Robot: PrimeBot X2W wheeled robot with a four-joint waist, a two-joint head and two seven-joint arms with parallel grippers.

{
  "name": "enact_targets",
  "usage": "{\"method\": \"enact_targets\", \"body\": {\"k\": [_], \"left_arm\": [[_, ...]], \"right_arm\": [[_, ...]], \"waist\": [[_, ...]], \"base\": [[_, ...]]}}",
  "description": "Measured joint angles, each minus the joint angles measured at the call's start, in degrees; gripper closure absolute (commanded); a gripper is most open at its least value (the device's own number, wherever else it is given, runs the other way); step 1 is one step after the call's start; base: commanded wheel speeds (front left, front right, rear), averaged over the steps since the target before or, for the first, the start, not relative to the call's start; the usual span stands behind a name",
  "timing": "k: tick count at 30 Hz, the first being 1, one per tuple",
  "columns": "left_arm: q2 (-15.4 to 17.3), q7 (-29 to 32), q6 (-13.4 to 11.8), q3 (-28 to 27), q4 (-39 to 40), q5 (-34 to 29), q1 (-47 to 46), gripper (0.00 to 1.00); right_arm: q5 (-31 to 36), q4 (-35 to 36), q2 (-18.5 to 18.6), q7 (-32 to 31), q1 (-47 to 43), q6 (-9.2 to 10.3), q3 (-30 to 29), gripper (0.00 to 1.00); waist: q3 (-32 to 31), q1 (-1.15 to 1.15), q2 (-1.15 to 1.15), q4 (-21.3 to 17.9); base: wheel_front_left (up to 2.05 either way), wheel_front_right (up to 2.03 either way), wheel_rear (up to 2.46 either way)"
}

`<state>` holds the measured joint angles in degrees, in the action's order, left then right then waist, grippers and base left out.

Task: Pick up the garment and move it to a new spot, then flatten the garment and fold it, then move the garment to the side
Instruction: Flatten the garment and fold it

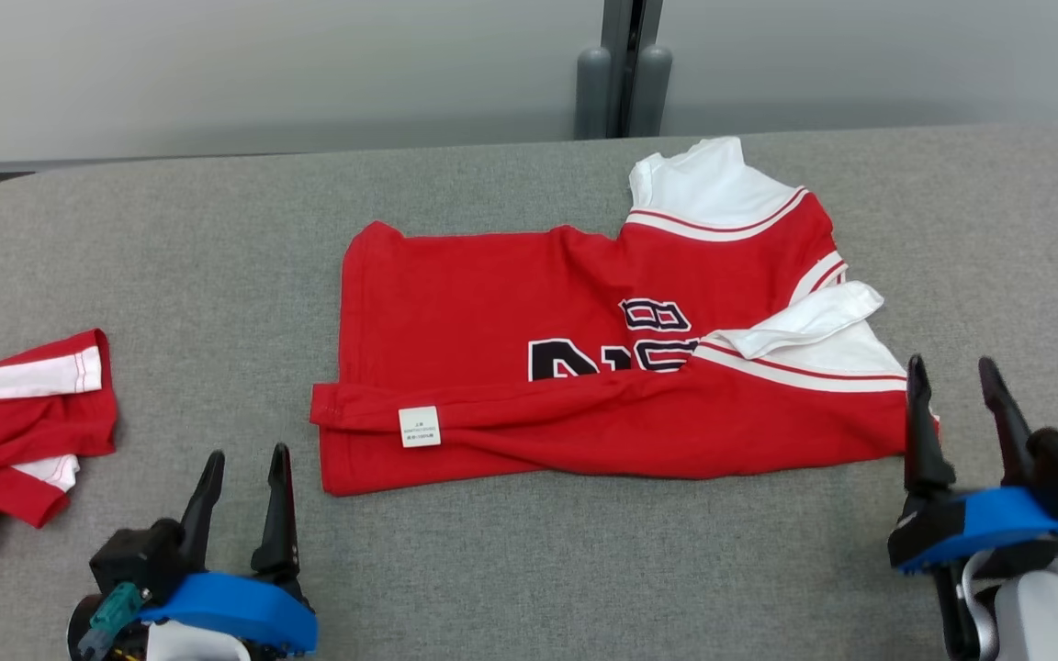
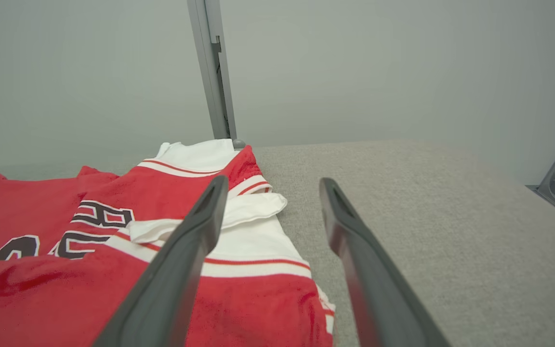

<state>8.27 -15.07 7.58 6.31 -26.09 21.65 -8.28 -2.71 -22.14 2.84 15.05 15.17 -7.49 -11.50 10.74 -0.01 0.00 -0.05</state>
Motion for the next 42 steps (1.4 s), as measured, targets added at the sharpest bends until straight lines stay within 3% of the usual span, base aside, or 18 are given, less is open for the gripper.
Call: {"method": "enact_targets", "body": {"k": [12, 20, 27, 42], "left_arm": [[-3.69, 0.00, -0.01, -3.31, 0.82, -7.35, 11.72, 0.00], [-4.79, 0.01, -0.01, -3.04, 0.21, -9.04, 13.40, 0.00], [-4.85, 0.01, -0.03, -1.45, -0.90, -7.90, 11.31, 0.00], [0.46, -0.22, -0.03, 5.61, -8.26, 2.82, -2.97, 0.00]], "right_arm": [[-0.04, -2.87, -0.01, 0.00, -12.06, 0.00, 4.76, 0.00], [-1.42, -4.35, 0.00, 0.00, -14.55, -0.01, 5.42, 0.00], [-1.57, -3.99, -0.02, -0.01, -13.40, -0.01, 6.62, 0.00], [-1.70, -1.32, -0.01, 0.00, -3.73, -0.01, 6.45, 0.00]], "waist": [[-8.39, -0.01, 0.00, -0.33], [-10.66, 0.00, 0.00, -0.50], [-7.89, 0.00, 0.00, -1.37], [3.90, 0.02, 0.00, -3.30]], "base": [[0.00, 0.00, 0.00], [0.00, 0.00, 0.00], [0.00, 0.00, 0.00], [0.00, 0.00, 0.00]]}}
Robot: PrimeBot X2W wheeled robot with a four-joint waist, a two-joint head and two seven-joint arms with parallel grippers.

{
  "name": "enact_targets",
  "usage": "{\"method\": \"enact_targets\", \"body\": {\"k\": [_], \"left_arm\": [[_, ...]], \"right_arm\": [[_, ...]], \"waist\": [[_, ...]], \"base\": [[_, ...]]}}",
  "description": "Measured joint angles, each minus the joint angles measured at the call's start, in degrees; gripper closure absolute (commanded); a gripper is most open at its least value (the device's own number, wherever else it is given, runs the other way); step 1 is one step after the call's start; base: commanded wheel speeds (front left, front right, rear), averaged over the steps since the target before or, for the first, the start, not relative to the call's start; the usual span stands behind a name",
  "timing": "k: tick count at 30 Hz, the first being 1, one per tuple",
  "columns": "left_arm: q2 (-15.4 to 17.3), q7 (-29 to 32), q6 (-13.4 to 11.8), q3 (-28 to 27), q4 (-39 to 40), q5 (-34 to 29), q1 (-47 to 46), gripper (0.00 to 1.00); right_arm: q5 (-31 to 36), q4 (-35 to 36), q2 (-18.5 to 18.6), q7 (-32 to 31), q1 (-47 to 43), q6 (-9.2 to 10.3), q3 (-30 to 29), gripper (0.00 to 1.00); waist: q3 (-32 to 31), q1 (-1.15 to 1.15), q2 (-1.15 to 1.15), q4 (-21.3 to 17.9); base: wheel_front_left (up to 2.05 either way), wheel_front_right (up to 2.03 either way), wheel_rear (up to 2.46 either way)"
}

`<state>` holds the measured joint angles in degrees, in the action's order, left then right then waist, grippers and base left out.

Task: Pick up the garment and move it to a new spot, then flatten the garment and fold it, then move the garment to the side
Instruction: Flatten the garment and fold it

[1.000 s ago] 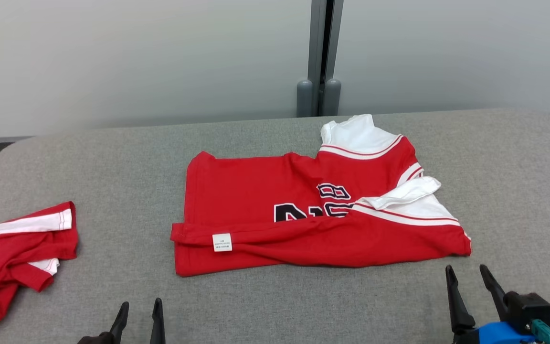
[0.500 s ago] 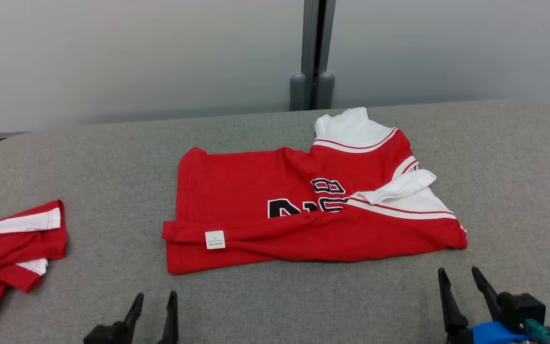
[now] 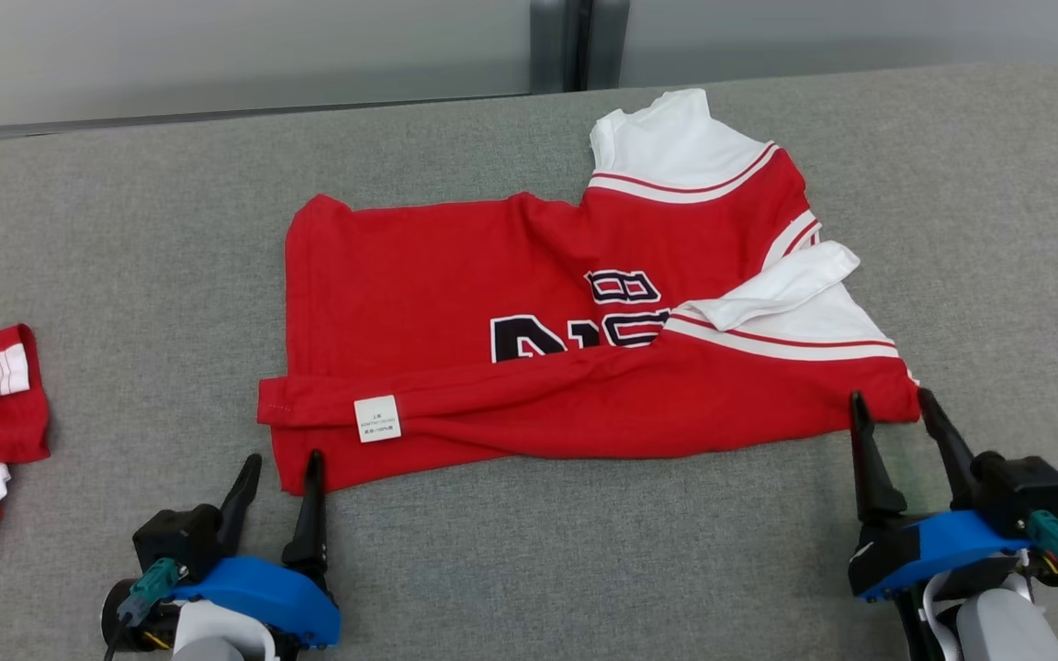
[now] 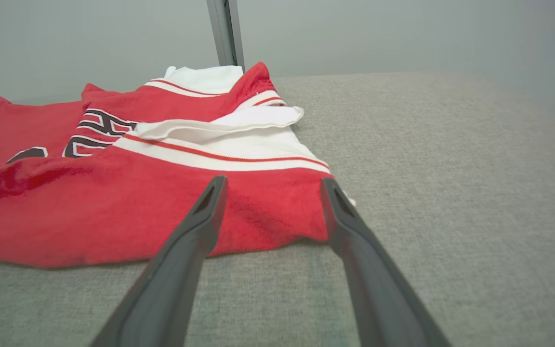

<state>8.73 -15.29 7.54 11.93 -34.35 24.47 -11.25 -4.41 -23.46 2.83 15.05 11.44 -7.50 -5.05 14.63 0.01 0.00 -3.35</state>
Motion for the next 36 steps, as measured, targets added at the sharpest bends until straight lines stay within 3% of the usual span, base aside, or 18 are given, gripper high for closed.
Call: {"method": "enact_targets", "body": {"k": [4, 5, 6, 7, 17, 18, 19, 20, 28, 36], "left_arm": [[1.60, -0.45, -0.02, 4.24, -1.23, 3.13, -1.87, 0.00], [2.08, -0.48, -0.10, 5.53, -1.43, 3.80, -2.20, 0.24], [2.59, -0.59, -0.19, 6.82, -1.55, 4.52, -2.57, 0.67], [3.09, -0.68, -0.20, 8.10, -1.55, 5.32, -2.95, 1.00], [5.71, -0.79, -0.27, 17.12, -0.62, 11.20, -5.13, 1.00], [5.98, -0.79, -0.27, 17.81, -0.56, 11.54, -5.30, 1.00], [6.27, -0.79, -0.27, 18.28, -0.40, 12.01, -5.34, 1.00], [6.52, -0.79, -0.27, 18.59, -0.16, 12.47, -5.36, 1.00], [6.89, 0.16, -0.10, 16.15, 2.93, 13.11, -5.09, 1.00], [7.58, 0.16, 0.00, 11.18, 5.24, 10.28, -9.20, 1.00]], "right_arm": [[-0.01, -0.74, 0.00, -0.01, 2.15, 0.00, -2.13, 0.00], [-0.04, -1.26, -0.03, 0.00, 2.68, 0.00, -2.88, 0.00], [-0.03, -2.00, 0.03, 0.00, 3.20, 0.01, -3.66, 0.00], [0.04, -2.85, 0.03, 0.00, 3.70, 0.01, -4.32, 0.00], [-0.96, -17.04, 0.13, 0.44, 9.19, 0.00, -8.23, 0.00], [-1.24, -18.22, 0.24, 0.58, 9.89, 0.00, -7.89, 0.13], [-1.43, -18.94, 0.37, 0.63, 10.45, 0.01, -7.51, 0.71], [-2.55, -19.15, 0.45, 0.63, 10.78, 0.01, -7.36, 1.00], [-7.10, -13.57, -0.03, 0.09, 10.55, 0.01, -7.15, 1.00], [-6.11, -12.93, -0.05, 0.09, 14.62, 0.00, -9.09, 1.00]], "waist": [[1.42, -0.01, 0.00, -0.04], [1.62, -0.01, 0.00, -0.01], [1.79, -0.02, 0.00, 0.05], [1.97, -0.02, 0.00, 0.12], [3.15, -0.02, 0.00, 1.90], [3.18, -0.02, 0.00, 2.07], [3.20, -0.02, 0.00, 2.19], [3.17, -0.02, 0.00, 2.29], [0.19, 0.00, 0.00, 3.03], [-5.55, 0.00, 0.00, 3.46]], "base": [[0.00, 0.00, 0.00], [0.00, 0.00, 0.00], [0.00, 0.00, 0.00], [0.00, 0.00, 0.00], [0.00, 0.00, 0.00], [0.00, 0.00, 0.00], [0.00, 0.00, 0.00], [0.00, 0.00, 0.00], [0.00, 0.00, 0.00], [0.00, 0.00, 0.00]]}}
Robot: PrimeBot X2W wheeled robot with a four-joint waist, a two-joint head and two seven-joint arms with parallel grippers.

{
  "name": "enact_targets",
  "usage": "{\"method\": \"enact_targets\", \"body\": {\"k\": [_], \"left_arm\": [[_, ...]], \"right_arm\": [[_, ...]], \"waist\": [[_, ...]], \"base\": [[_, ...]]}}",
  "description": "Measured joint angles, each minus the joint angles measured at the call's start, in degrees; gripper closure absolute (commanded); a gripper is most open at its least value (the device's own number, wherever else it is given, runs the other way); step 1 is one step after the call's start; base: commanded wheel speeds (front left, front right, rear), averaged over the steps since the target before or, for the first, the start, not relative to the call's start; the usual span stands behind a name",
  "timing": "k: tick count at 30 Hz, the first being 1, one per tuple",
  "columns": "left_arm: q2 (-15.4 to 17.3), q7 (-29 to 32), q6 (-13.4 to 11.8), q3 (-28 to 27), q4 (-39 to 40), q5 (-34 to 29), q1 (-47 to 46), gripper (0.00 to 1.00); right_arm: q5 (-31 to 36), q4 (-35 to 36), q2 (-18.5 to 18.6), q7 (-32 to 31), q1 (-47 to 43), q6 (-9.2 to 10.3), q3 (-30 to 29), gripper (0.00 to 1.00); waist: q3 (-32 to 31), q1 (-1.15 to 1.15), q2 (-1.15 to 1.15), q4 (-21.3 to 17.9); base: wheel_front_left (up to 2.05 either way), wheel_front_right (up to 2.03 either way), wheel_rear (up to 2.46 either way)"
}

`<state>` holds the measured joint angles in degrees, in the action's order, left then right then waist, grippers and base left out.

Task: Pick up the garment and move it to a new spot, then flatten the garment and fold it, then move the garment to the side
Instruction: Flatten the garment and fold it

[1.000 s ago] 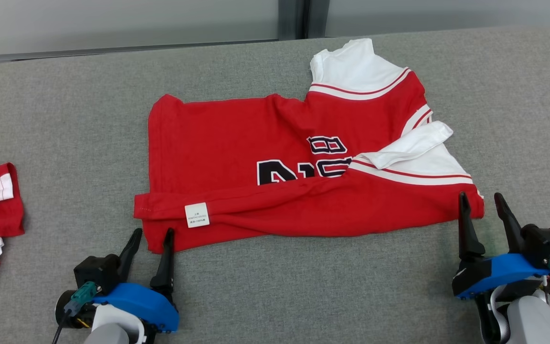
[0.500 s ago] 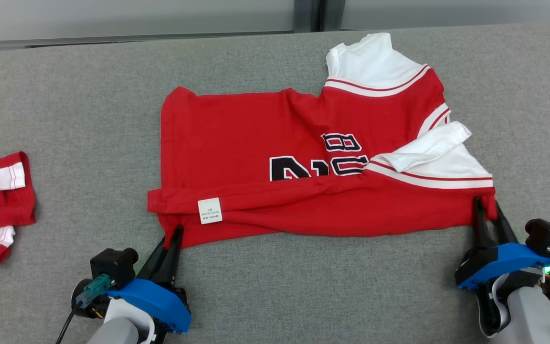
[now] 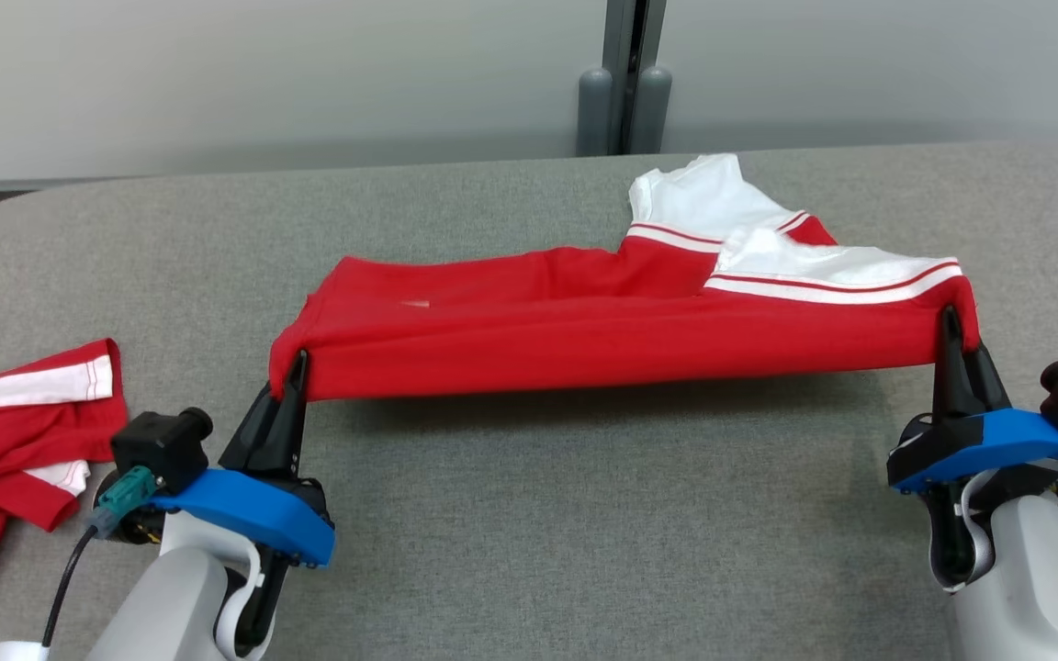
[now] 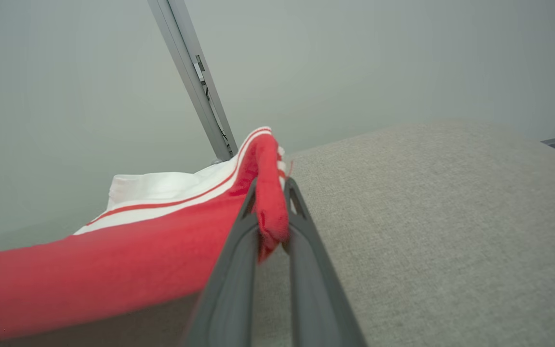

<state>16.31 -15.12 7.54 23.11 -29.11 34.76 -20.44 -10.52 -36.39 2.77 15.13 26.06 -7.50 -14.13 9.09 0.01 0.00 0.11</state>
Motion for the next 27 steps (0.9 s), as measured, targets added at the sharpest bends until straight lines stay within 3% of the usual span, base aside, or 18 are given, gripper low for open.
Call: {"method": "enact_targets", "body": {"k": [4, 13, 14, 15, 16, 21, 27], "left_arm": [[-1.07, 0.00, 0.00, -0.18, -2.58, -0.45, 2.50, 1.00], [-6.33, 0.00, 0.01, -0.38, -9.00, 0.21, 16.86, 1.00], [-6.62, 0.01, 0.01, -0.18, -9.48, 0.26, 18.08, 0.79], [-6.77, 0.00, 0.02, -0.26, -9.54, 0.10, 18.90, 0.07], [-6.76, -0.01, 0.05, -0.45, -9.53, -0.08, 19.05, 0.00], [-5.81, 0.00, 0.04, -3.46, -7.86, -1.26, 17.77, 0.00], [-4.82, 0.00, 0.01, -5.79, -5.23, -3.04, 9.50, 0.00]], "right_arm": [[0.23, -1.38, -0.01, -0.01, -1.64, 0.00, 0.22, 1.00], [-1.86, -4.09, -0.08, -0.02, -17.06, 0.00, -0.01, 1.00], [-1.85, -4.10, -0.09, -0.02, -18.01, 0.00, -0.38, 0.46], [-1.74, -4.11, -0.04, -0.02, -18.57, 0.00, -0.48, 0.00], [-1.75, -4.02, -0.05, -0.02, -18.75, 0.00, -0.57, 0.00], [-0.60, -1.75, 0.05, -0.01, -17.69, 0.01, -0.99, 0.00], [1.53, 0.18, 0.04, -0.01, -11.33, 0.01, 0.70, 0.00]], "waist": [[-2.73, 0.00, 0.00, -0.41], [-7.01, -0.02, 0.00, -1.12], [-7.09, -0.02, 0.00, -1.18], [-7.08, -0.02, 0.00, -1.17], [-7.03, -0.02, 0.00, -1.17], [-5.72, -0.02, 0.00, -1.12], [-1.97, -0.01, 0.00, -1.53]], "base": [[0.00, 0.00, 0.00], [0.00, 0.00, 0.00], [0.00, 0.00, 0.00], [0.00, 0.00, 0.00], [0.00, 0.00, 0.00], [0.00, 0.00, 0.00], [0.00, 0.00, 0.00]]}}
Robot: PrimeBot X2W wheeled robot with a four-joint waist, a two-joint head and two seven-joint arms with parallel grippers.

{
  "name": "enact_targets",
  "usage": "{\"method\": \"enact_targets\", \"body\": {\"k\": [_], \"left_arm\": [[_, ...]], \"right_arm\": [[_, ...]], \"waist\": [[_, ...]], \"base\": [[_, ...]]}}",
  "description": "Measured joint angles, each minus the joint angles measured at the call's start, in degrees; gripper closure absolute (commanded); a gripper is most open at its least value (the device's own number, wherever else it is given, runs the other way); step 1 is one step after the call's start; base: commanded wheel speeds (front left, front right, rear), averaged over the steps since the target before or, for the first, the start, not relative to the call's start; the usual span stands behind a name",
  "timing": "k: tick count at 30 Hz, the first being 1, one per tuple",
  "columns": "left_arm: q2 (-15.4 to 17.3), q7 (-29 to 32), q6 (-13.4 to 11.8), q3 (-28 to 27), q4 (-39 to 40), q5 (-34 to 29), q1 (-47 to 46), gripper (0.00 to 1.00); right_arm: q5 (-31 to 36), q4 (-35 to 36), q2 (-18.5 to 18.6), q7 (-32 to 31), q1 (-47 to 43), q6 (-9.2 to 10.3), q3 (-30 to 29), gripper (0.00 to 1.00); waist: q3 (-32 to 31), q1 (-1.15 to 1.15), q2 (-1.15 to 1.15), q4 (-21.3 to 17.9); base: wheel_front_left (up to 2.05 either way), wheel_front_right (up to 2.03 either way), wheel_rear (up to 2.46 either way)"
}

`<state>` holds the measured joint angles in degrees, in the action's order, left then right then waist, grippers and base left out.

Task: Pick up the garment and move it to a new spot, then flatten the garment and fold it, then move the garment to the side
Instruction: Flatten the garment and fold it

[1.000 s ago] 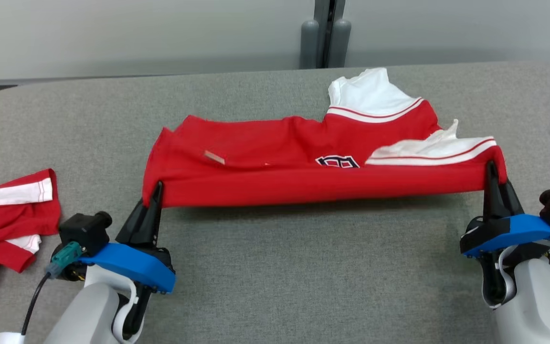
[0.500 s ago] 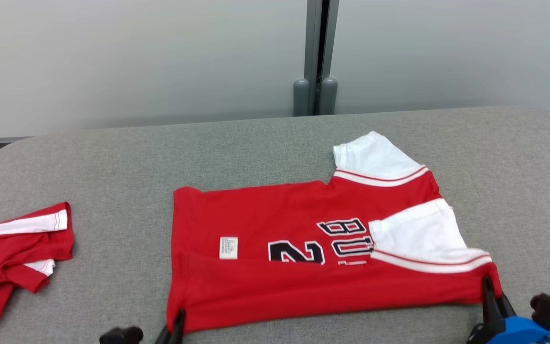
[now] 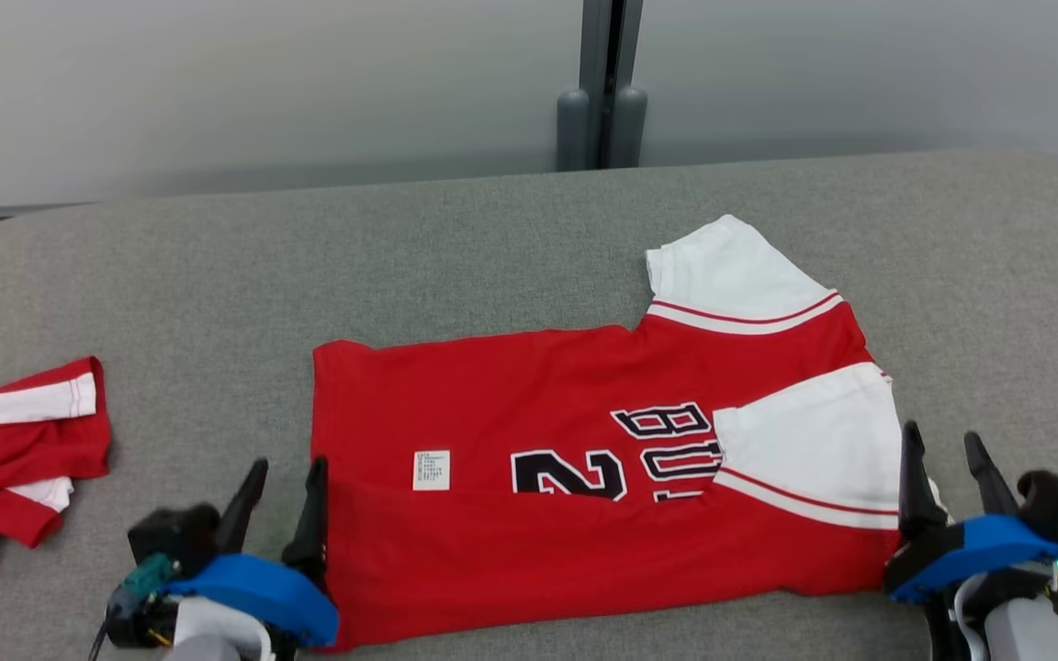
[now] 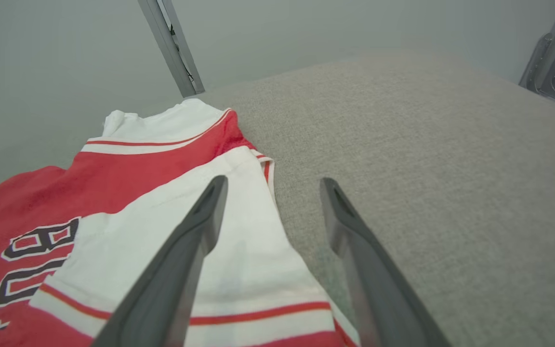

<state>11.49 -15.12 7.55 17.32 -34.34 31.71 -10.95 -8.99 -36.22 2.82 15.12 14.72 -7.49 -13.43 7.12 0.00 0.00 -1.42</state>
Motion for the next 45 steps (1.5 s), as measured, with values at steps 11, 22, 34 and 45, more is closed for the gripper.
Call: {"method": "enact_targets", "body": {"k": [11, 22, 34, 45], "left_arm": [[4.70, 3.60, 0.00, 5.94, -8.50, 6.33, -19.74, 0.00], [7.91, 3.90, -0.01, 16.05, -11.07, 13.78, -25.63, 0.00], [9.80, 0.54, 0.00, 24.34, -9.04, 17.92, -29.54, 1.00], [9.17, 0.13, 0.02, 24.19, -1.41, 16.00, -31.07, 1.00]], "right_arm": [[3.30, -0.27, -0.02, 0.01, 12.18, 0.00, 6.31, 0.00], [8.96, -3.46, -0.01, -1.62, 22.59, 0.00, 7.45, 0.00], [17.68, -7.60, 0.03, -13.84, 35.12, 0.00, 0.70, 0.00], [27.52, -7.66, -0.05, -27.53, 42.64, 0.00, -9.27, 0.00]], "waist": [[9.65, 0.01, 0.00, -1.77], [14.73, 0.01, 0.00, -2.50], [17.15, 0.01, 0.00, 1.55], [21.39, 0.00, 0.00, 7.76]], "base": [[0.00, 0.00, 0.00], [0.00, 0.00, 0.00], [0.00, 0.00, 0.00], [0.00, 0.00, 0.00]]}}
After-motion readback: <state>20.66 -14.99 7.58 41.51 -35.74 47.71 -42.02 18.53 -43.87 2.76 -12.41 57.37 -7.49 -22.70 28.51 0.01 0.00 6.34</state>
